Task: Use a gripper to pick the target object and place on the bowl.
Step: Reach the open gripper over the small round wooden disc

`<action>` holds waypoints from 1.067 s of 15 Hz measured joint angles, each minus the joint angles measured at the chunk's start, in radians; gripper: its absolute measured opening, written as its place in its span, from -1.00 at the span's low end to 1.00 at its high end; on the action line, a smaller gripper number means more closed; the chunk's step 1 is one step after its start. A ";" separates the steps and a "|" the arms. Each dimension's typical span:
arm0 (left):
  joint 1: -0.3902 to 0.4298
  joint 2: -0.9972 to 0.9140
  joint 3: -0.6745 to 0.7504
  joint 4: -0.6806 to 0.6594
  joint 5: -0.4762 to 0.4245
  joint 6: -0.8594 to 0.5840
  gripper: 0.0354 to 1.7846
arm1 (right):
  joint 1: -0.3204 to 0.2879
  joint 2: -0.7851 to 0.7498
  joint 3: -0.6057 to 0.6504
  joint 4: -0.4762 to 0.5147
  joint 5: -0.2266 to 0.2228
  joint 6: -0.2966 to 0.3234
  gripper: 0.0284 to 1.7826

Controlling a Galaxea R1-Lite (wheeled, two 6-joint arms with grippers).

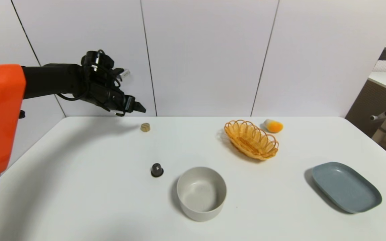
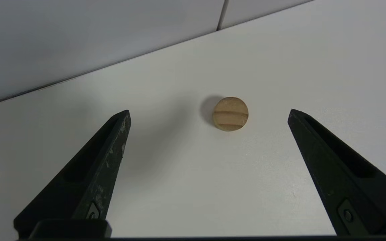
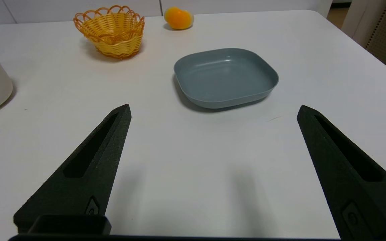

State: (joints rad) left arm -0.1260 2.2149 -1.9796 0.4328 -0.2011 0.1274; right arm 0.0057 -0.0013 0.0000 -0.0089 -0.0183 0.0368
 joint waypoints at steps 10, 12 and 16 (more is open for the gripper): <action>-0.063 0.076 0.001 0.012 0.046 -0.020 0.89 | 0.000 0.000 0.000 0.000 0.000 0.000 0.92; -0.062 0.082 0.002 0.011 0.097 -0.021 0.89 | 0.000 0.000 0.000 0.000 0.000 0.000 0.92; -0.066 0.094 0.004 0.012 0.103 -0.019 0.89 | 0.000 0.000 0.000 0.000 0.000 0.000 0.92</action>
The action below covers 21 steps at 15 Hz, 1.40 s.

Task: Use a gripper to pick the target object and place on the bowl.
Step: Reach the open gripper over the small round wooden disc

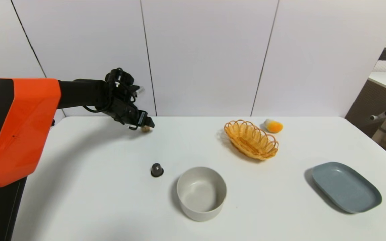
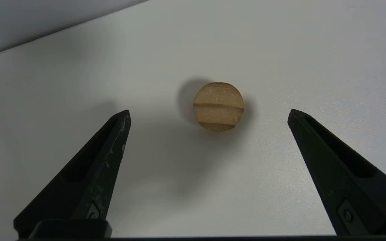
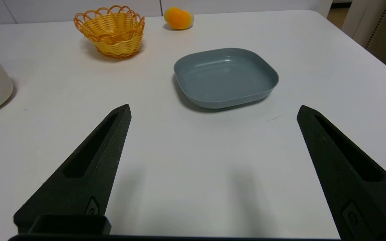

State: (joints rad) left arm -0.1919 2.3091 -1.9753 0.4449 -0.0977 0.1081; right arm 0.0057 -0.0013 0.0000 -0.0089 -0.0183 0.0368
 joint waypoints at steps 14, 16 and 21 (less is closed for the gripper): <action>-0.035 0.027 0.002 -0.011 0.057 -0.002 0.89 | 0.000 0.000 0.000 0.000 0.000 0.000 0.92; -0.036 0.029 0.002 -0.009 0.057 -0.003 0.65 | 0.000 0.000 0.000 0.000 0.000 0.000 0.92; -0.035 0.033 0.003 -0.010 0.056 -0.004 -0.10 | 0.000 0.000 0.000 0.000 0.000 0.000 0.92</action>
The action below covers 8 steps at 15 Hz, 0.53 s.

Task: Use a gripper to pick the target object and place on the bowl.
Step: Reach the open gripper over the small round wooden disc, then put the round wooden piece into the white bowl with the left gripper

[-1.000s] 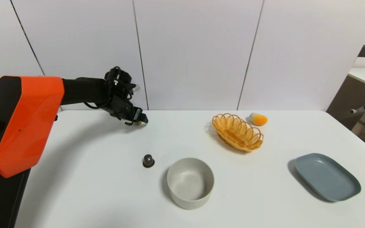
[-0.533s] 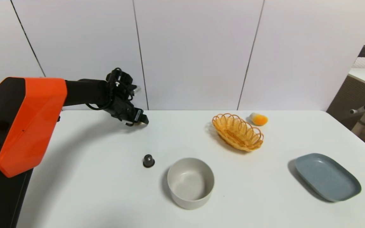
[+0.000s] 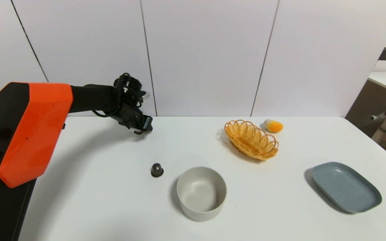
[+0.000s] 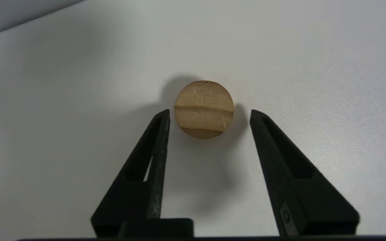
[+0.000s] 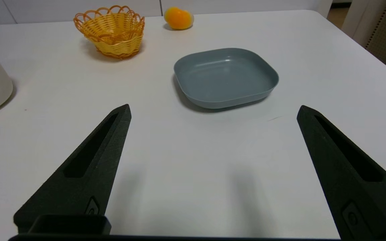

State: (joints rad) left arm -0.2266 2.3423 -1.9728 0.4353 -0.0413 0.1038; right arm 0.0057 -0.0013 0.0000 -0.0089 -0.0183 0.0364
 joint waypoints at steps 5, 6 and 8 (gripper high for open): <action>0.001 0.005 0.000 -0.014 0.000 0.000 -0.45 | 0.000 0.000 0.000 0.000 0.000 0.000 0.92; 0.001 0.004 0.000 -0.018 0.000 0.000 -0.45 | 0.000 0.000 0.000 0.000 0.000 0.000 0.92; 0.004 -0.010 0.000 -0.024 0.000 0.001 -0.45 | 0.000 0.000 0.000 0.000 0.000 0.000 0.92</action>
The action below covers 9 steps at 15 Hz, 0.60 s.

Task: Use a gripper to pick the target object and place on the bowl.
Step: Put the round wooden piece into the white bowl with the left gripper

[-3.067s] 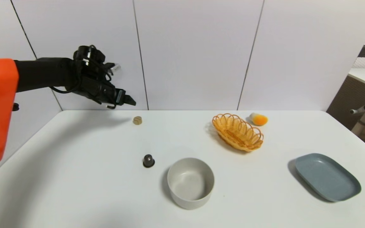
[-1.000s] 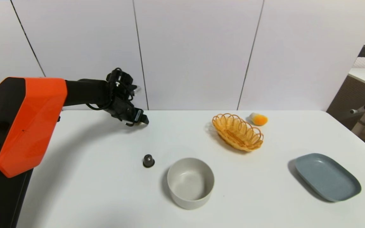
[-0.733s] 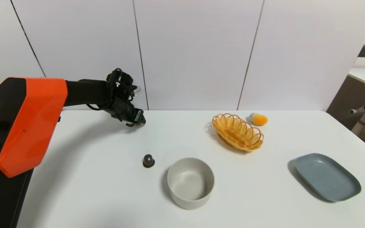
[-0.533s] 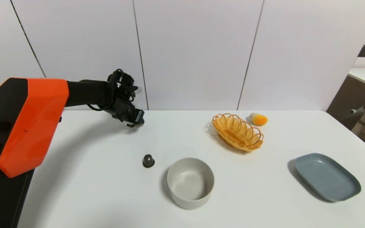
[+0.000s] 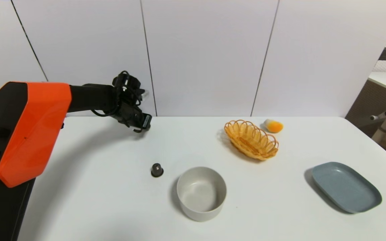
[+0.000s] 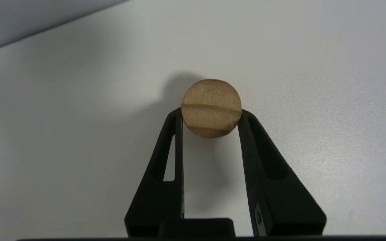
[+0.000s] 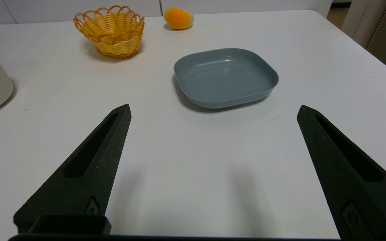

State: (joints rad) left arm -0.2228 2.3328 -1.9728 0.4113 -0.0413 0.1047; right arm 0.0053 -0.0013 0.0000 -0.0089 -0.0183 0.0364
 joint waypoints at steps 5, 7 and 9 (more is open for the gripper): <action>-0.005 -0.157 0.009 0.010 -0.003 -0.005 -0.45 | 0.000 0.000 0.000 0.000 0.000 0.000 0.92; -0.024 -0.257 0.013 0.010 -0.003 -0.011 -0.45 | 0.000 0.000 0.000 0.000 0.000 0.000 0.92; -0.077 -0.353 0.024 0.010 -0.003 -0.020 -0.45 | 0.000 0.000 0.000 0.000 0.000 0.000 0.92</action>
State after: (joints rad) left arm -0.2996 1.9800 -1.9487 0.4213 -0.0443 0.0851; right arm 0.0057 -0.0013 0.0000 -0.0089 -0.0181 0.0368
